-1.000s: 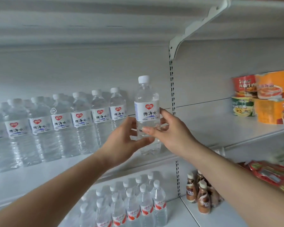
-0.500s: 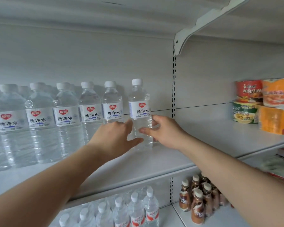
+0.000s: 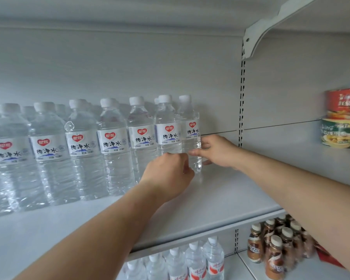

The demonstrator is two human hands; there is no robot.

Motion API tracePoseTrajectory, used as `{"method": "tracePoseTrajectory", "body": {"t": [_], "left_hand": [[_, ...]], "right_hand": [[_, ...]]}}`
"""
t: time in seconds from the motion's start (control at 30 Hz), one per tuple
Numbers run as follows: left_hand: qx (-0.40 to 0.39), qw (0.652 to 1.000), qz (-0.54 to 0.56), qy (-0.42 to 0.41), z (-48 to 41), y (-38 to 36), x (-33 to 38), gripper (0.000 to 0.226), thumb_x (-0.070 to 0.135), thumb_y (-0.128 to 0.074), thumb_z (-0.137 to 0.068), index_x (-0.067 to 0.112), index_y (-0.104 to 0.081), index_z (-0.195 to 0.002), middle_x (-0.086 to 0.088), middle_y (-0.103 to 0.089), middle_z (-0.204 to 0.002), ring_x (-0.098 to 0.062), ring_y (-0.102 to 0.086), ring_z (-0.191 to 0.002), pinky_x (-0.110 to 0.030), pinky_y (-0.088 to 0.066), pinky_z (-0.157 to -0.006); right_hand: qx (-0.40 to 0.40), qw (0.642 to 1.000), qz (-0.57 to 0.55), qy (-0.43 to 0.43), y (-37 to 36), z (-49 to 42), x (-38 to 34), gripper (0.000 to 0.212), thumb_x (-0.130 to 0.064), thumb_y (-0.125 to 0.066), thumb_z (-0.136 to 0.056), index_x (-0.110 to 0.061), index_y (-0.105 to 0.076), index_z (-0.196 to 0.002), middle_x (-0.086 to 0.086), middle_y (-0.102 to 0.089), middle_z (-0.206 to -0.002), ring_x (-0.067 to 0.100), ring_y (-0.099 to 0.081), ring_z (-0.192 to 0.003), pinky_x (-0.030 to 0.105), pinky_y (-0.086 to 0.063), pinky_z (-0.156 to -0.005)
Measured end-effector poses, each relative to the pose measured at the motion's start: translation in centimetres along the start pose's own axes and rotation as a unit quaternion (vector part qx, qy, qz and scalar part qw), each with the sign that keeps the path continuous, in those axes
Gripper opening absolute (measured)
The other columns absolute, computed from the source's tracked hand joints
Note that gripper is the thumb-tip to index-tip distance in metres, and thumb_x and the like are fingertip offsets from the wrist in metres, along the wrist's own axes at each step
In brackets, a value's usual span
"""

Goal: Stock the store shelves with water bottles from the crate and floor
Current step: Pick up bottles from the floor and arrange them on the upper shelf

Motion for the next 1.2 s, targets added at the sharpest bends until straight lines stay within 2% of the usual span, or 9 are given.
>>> {"method": "tracePoseTrajectory", "body": {"t": [0.13, 0.3, 0.43, 0.57, 0.73, 0.8, 0.9, 1.07, 1.2], "left_hand": [[-0.003, 1.000, 0.004, 0.003, 0.1, 0.0, 0.1, 0.014, 0.033, -0.052, -0.092, 0.025, -0.063, -0.092, 0.001, -0.070, -0.095, -0.028, -0.064, -0.092, -0.037, -0.054, -0.080], [0.003, 1.000, 0.000, 0.002, 0.1, 0.0, 0.3, 0.014, 0.034, -0.052, -0.092, 0.025, -0.062, -0.092, 0.002, -0.069, -0.096, -0.028, -0.063, -0.092, -0.035, -0.051, -0.077], [0.014, 1.000, -0.003, 0.004, 0.0, 0.1, 0.5, 0.015, 0.034, -0.052, -0.092, 0.024, -0.063, -0.092, 0.002, -0.070, -0.096, -0.028, -0.063, -0.092, -0.033, -0.048, -0.074], [0.027, 0.999, -0.013, 0.015, 0.0, 0.4, 0.7, 0.017, 0.034, -0.048, -0.094, 0.023, -0.060, -0.087, 0.000, -0.065, -0.088, -0.030, -0.054, -0.081, -0.033, -0.042, -0.070], [0.028, 0.999, -0.013, 0.028, 0.1, 0.8, 0.7, 0.023, 0.036, -0.047, -0.094, 0.021, -0.055, -0.078, -0.002, -0.058, -0.080, -0.031, -0.049, -0.077, -0.033, -0.042, -0.069], [0.014, 0.999, -0.002, 0.035, 0.3, 0.8, 0.4, 0.025, 0.037, -0.048, -0.093, 0.021, -0.052, -0.074, -0.001, -0.059, -0.080, -0.031, -0.050, -0.078, -0.033, -0.042, -0.070], [0.006, 0.999, 0.020, 0.039, 0.7, 1.2, 0.2, 0.026, 0.037, -0.049, -0.092, 0.021, -0.050, -0.071, -0.001, -0.061, -0.080, -0.032, -0.054, -0.078, -0.033, -0.043, -0.069], [0.044, 0.997, 0.063, -0.023, 1.8, 2.6, 2.2, 0.025, 0.039, -0.052, -0.091, 0.021, -0.057, -0.075, 0.001, -0.065, -0.077, -0.028, -0.058, -0.078, -0.031, -0.043, -0.064], [0.056, 0.990, 0.076, -0.102, 3.6, 3.8, 4.9, 0.021, 0.036, -0.055, -0.094, 0.026, -0.056, -0.076, 0.006, -0.061, -0.072, -0.027, -0.056, -0.074, -0.031, -0.040, -0.061]], "right_hand": [[0.029, 0.999, 0.020, 0.008, 0.1, 0.6, -0.1, 0.024, -0.034, -0.074, -0.090, -0.025, -0.073, -0.113, 0.002, -0.076, -0.105, 0.021, -0.072, -0.100, 0.044, -0.061, -0.086], [0.076, 0.996, 0.043, -0.005, 0.5, 0.7, 0.1, 0.018, -0.031, -0.077, -0.088, -0.024, -0.066, -0.076, 0.010, -0.076, -0.092, 0.027, -0.073, -0.091, 0.042, -0.060, -0.085], [0.048, 0.996, 0.073, -0.020, -0.5, -0.5, 0.1, 0.022, -0.025, -0.071, -0.094, -0.013, -0.073, -0.112, 0.007, -0.074, -0.108, 0.026, -0.069, -0.102, 0.037, -0.056, -0.091], [0.026, 0.993, 0.110, -0.034, -1.7, -1.1, 0.0, 0.026, -0.026, -0.059, -0.101, -0.017, -0.067, -0.124, 0.005, -0.069, -0.121, 0.023, -0.063, -0.105, 0.029, -0.048, -0.086], [-0.009, 0.980, 0.182, -0.079, -2.4, 0.6, 0.7, 0.029, -0.032, -0.055, -0.102, -0.028, -0.053, -0.073, 0.002, -0.060, -0.098, 0.020, -0.053, -0.093, 0.026, -0.038, -0.076], [-0.008, 0.982, 0.161, -0.094, -2.0, 1.8, 0.7, 0.017, -0.036, -0.059, -0.099, -0.023, -0.059, -0.089, 0.004, -0.062, -0.101, 0.023, -0.057, -0.094, 0.030, -0.041, -0.075], [-0.005, 0.985, 0.136, -0.104, -1.3, 4.8, 0.6, 0.030, -0.041, -0.065, -0.093, -0.016, -0.054, -0.104, 0.004, -0.062, -0.105, 0.024, -0.057, -0.093, 0.035, -0.046, -0.073], [0.038, 0.990, 0.091, -0.100, 0.9, 12.8, -0.3, 0.042, -0.021, -0.066, -0.094, -0.008, -0.054, -0.133, 0.008, -0.060, -0.132, 0.021, -0.059, -0.121, 0.037, -0.049, -0.104], [0.028, 0.992, 0.092, -0.081, 2.4, 19.3, -1.9, 0.053, -0.013, -0.063, -0.097, -0.006, -0.046, -0.146, 0.008, -0.054, -0.145, 0.017, -0.055, -0.130, 0.026, -0.040, -0.112]]}}
Point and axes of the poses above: each hand's wrist, its own z-axis away from the middle knuckle, its own y-axis out of the back of the hand, x = y × z, the point moved 6 cm from there along -z, towards the middle knuckle
